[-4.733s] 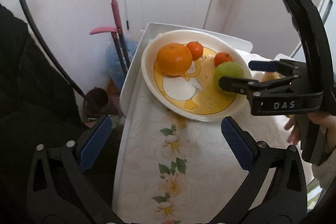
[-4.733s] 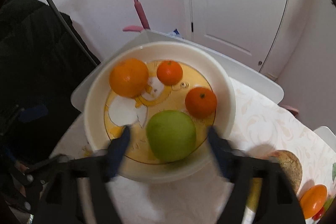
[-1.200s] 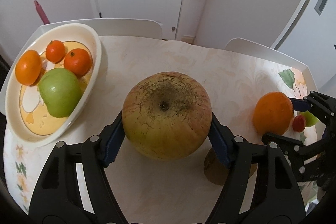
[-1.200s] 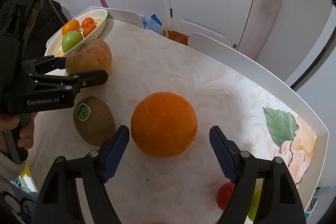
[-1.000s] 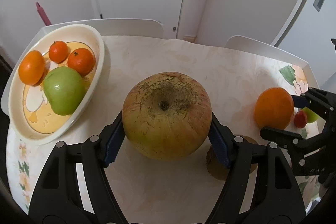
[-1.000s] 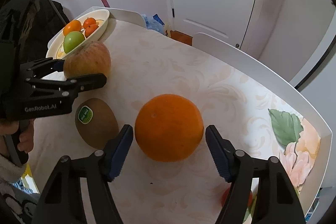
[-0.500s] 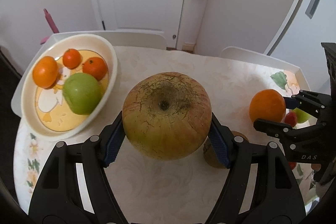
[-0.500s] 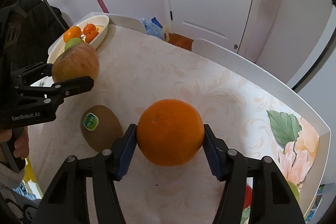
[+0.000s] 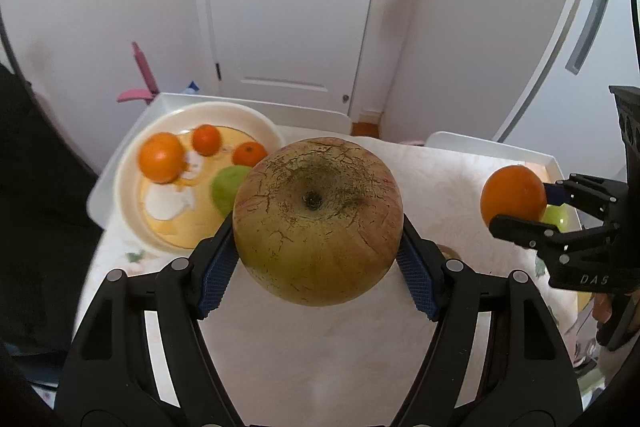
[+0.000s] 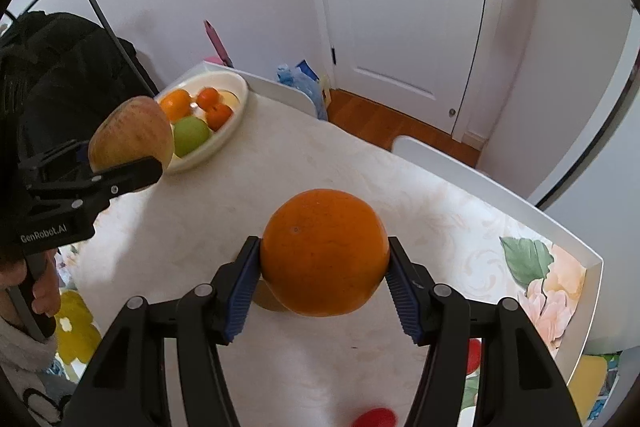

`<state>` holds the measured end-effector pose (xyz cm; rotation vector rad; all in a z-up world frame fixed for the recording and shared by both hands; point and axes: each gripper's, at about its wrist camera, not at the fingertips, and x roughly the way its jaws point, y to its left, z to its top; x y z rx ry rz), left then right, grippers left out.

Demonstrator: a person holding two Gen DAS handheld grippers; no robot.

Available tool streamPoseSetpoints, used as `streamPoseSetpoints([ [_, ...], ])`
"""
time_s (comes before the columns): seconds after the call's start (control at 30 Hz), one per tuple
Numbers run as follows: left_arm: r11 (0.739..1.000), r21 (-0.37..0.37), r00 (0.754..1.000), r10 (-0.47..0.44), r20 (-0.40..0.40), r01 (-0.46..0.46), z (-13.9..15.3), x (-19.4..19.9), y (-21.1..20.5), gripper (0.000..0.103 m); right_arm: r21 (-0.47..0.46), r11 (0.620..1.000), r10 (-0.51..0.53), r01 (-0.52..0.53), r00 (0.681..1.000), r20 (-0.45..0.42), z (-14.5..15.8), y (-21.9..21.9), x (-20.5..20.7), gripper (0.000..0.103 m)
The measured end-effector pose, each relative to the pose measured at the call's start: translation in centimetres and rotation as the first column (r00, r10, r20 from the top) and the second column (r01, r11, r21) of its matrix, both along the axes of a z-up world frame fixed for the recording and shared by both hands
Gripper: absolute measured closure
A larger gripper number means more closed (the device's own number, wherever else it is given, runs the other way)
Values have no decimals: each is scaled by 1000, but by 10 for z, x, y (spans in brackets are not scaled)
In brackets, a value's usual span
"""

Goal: Organize fruits
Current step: 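Carry the pear into the duck plate and open the left tool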

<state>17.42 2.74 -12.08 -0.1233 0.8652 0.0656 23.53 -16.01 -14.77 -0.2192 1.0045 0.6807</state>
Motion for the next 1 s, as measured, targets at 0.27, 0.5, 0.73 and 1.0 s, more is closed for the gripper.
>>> streamPoseSetpoints([
  [0.27, 1000, 13, 1000, -14, 1, 14, 15, -12, 51, 25, 18, 1000, -17, 17, 1000, 20, 28, 40, -15, 47],
  [0.5, 998, 30, 998, -53, -18, 53, 8, -9, 98, 25, 35, 997, -70, 69, 997, 15, 35, 91, -20, 47],
  [0.73, 992, 65, 994, -105, -36, 107, -8, 4, 132, 25, 47, 992, -116, 116, 993, -5, 34, 130, -25, 47],
  [1.0, 974, 122, 980, -184, -71, 191, -35, 24, 145, 25, 37, 987, -158, 158, 987, -21, 25, 162, -22, 47],
])
